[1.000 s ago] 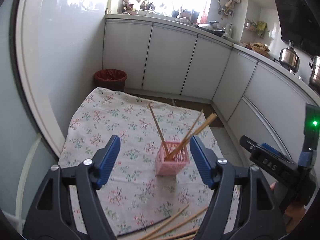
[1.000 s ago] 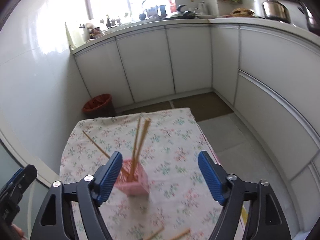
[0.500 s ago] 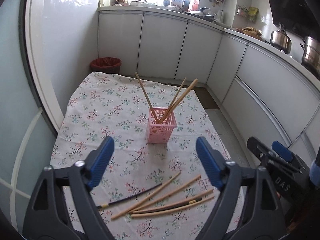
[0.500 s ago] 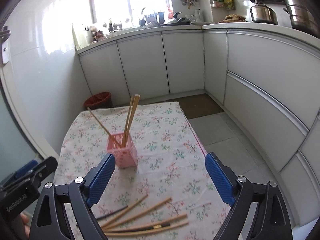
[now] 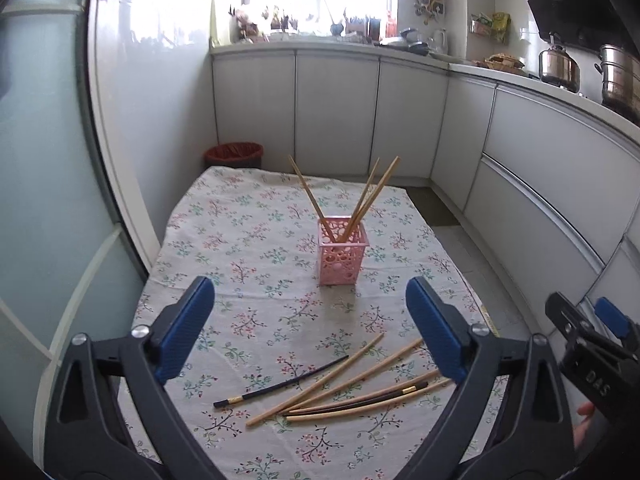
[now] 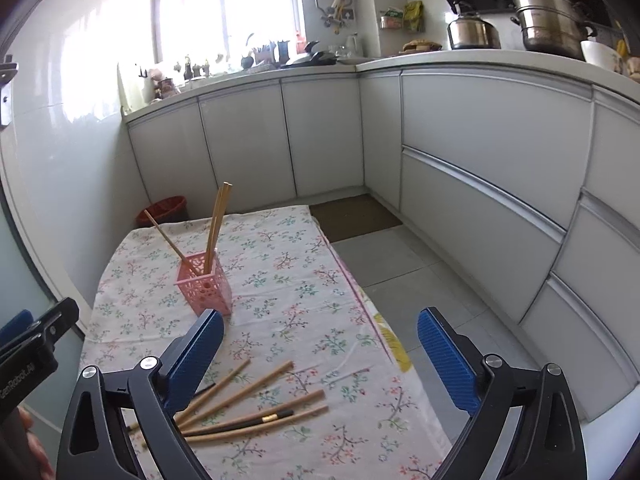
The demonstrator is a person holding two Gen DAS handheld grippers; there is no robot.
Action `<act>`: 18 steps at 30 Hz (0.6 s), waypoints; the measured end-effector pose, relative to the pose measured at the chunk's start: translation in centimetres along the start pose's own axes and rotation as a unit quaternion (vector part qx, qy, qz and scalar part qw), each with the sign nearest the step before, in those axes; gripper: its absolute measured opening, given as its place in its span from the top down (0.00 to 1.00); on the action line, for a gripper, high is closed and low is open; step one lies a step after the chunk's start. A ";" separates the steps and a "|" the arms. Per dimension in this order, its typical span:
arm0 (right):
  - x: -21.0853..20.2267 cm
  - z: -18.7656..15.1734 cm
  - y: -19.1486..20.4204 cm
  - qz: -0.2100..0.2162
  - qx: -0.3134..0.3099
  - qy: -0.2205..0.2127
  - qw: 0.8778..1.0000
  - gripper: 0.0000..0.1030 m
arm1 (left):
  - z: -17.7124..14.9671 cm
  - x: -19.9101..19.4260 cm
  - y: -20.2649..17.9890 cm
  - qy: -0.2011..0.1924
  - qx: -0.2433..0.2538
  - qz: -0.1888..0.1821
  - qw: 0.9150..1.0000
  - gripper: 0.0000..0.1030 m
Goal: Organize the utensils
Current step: 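Withdraw both tools from the cup and move toward the remaining sticks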
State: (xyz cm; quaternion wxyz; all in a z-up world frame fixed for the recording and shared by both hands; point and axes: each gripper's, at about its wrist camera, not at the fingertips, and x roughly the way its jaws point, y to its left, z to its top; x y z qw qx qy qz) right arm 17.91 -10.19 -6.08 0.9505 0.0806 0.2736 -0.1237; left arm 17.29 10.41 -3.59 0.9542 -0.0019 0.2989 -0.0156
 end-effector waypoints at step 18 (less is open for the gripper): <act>1.8 -7.4 -6.9 0.010 0.070 0.069 0.995 0.02 | -2.6 9.9 -2.0 0.218 0.085 -0.079 0.969 0.03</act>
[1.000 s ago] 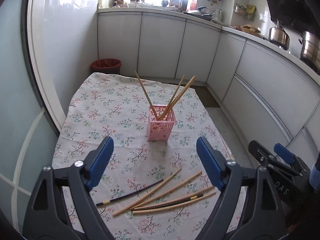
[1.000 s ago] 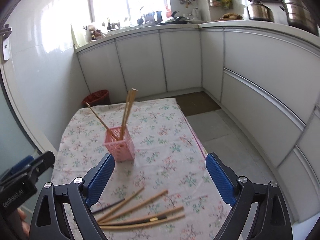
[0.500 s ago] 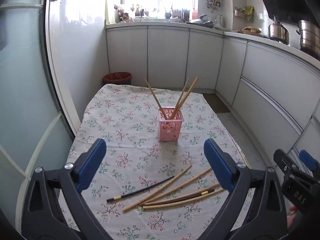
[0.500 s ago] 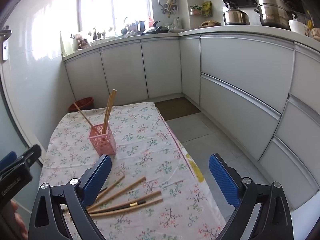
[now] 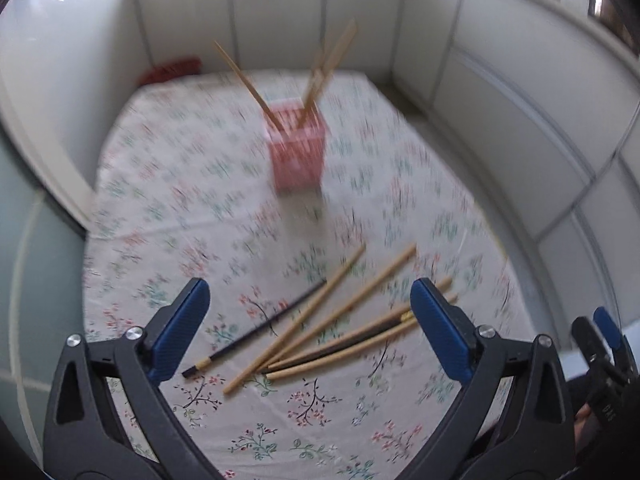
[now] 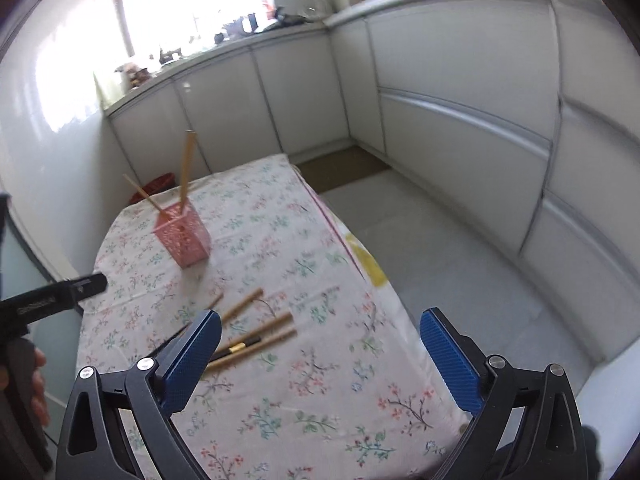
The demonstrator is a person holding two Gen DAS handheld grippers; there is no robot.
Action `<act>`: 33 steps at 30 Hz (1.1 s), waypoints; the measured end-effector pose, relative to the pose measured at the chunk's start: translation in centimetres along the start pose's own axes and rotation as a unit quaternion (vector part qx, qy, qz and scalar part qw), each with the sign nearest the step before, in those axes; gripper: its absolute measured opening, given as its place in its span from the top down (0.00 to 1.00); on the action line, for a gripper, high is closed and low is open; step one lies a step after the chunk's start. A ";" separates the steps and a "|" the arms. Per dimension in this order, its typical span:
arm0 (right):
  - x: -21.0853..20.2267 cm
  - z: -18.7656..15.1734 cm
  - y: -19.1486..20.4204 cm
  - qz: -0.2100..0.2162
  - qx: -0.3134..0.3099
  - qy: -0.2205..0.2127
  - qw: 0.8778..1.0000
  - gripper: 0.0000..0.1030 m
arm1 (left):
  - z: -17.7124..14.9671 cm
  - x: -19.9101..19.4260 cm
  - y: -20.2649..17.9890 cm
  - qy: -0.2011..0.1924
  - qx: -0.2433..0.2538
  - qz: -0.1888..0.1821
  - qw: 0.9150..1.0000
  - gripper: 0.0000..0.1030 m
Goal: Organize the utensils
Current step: 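Withdraw both tools from the cup and move toward the remaining sticks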
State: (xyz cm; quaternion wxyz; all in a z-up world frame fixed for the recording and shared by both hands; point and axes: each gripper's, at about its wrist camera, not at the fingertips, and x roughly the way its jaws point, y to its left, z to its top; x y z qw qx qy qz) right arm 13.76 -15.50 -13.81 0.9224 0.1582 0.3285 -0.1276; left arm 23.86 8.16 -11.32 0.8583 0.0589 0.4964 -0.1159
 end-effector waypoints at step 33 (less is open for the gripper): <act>4.9 -1.5 -0.9 -0.032 -0.026 0.060 0.997 0.02 | 4.4 17.1 -5.7 0.218 0.130 -0.046 0.966 0.90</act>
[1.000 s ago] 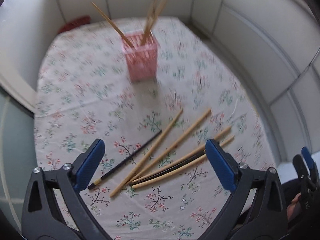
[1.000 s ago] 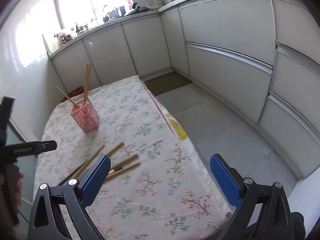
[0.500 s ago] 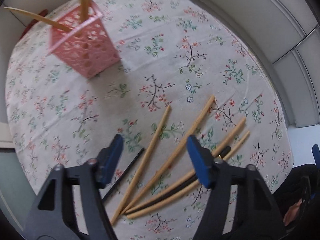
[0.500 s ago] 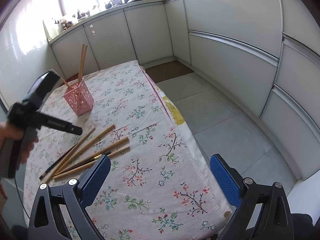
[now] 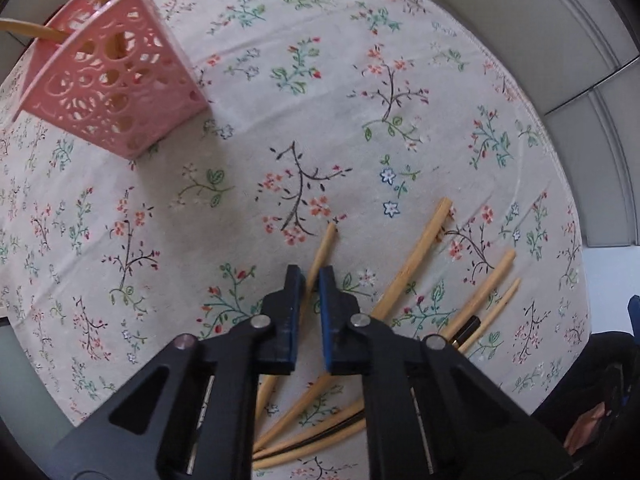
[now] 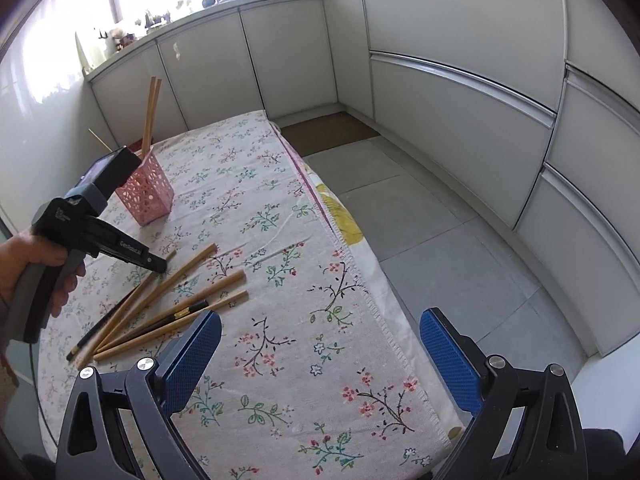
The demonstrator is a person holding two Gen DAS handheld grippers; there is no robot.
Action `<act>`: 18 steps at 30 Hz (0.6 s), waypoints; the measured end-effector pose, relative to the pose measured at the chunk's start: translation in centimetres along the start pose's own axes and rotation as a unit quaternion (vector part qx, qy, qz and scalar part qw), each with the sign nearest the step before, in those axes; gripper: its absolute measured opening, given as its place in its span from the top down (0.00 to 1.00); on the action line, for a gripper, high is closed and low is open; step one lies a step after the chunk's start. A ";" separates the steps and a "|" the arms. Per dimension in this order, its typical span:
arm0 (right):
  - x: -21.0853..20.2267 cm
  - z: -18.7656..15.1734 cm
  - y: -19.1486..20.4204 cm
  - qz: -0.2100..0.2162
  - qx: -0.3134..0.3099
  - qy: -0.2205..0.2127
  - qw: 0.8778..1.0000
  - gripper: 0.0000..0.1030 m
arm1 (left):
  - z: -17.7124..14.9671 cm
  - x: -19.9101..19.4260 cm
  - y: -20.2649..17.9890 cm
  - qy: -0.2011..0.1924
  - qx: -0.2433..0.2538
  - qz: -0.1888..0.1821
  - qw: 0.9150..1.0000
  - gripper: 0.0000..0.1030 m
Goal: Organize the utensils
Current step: 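Withdraw both tools from the cup and move toward the remaining sticks, then close the left tool on a wooden stick while the right tool grasps another stick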
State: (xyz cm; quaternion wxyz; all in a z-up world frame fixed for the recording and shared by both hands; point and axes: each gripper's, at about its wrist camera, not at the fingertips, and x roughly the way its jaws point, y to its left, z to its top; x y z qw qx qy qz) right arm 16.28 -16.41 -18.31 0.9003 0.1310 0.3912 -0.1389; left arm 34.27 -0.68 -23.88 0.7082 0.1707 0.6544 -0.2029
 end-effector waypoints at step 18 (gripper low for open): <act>14.4 8.1 12.6 -0.044 0.069 0.237 0.968 0.39 | -11.6 -15.9 5.9 -0.267 -0.073 0.004 0.961 0.94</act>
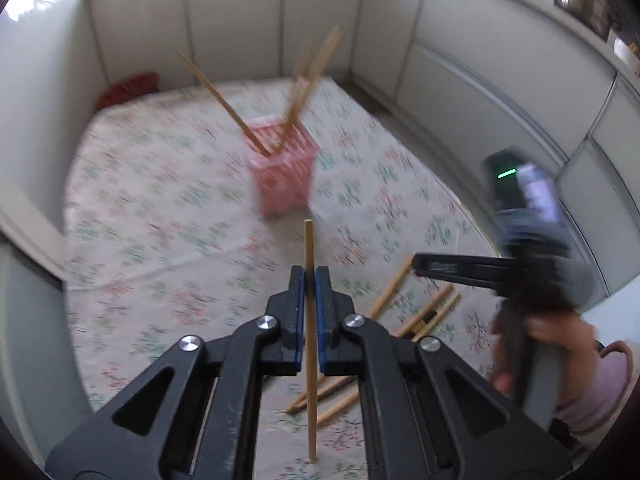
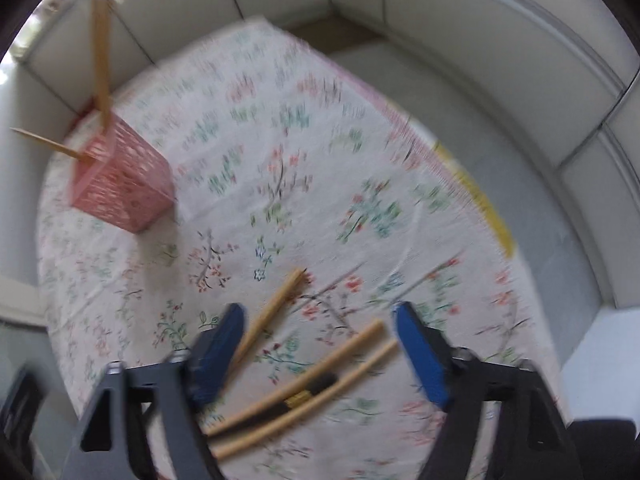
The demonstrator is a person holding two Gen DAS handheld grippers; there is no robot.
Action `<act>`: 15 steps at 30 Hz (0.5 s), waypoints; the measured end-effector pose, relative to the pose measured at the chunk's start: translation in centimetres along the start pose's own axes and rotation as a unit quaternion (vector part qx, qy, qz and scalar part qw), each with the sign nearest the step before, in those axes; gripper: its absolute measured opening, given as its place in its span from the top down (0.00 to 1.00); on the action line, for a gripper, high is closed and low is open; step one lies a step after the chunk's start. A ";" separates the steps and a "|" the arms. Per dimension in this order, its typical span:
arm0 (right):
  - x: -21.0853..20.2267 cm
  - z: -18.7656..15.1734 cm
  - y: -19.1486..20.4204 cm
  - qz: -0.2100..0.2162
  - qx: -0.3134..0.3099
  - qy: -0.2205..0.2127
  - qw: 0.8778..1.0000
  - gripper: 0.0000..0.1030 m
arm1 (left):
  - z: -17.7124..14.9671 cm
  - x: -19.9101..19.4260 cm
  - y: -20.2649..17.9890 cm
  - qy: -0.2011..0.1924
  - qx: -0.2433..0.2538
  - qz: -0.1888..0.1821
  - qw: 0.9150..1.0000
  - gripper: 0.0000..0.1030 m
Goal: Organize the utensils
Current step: 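Close the left tool on a wooden stick while the right tool grasps another stick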
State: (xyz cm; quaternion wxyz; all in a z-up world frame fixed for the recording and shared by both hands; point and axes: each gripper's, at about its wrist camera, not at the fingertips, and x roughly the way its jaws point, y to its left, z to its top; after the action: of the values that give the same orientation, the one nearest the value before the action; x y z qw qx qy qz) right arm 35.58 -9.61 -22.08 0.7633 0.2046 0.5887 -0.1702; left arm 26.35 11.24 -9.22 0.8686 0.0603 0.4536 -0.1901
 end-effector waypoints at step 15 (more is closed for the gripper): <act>3.0 -1.4 4.6 -0.028 0.001 -0.005 1.000 0.86 | -1.7 -4.1 2.9 -0.052 -0.058 0.001 0.997 0.94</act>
State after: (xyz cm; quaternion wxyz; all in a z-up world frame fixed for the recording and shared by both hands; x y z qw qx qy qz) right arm 37.50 -5.04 -24.82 0.7608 0.1878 0.5906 -0.1926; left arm 24.05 15.51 -7.13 0.8932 0.0000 0.4181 -0.1656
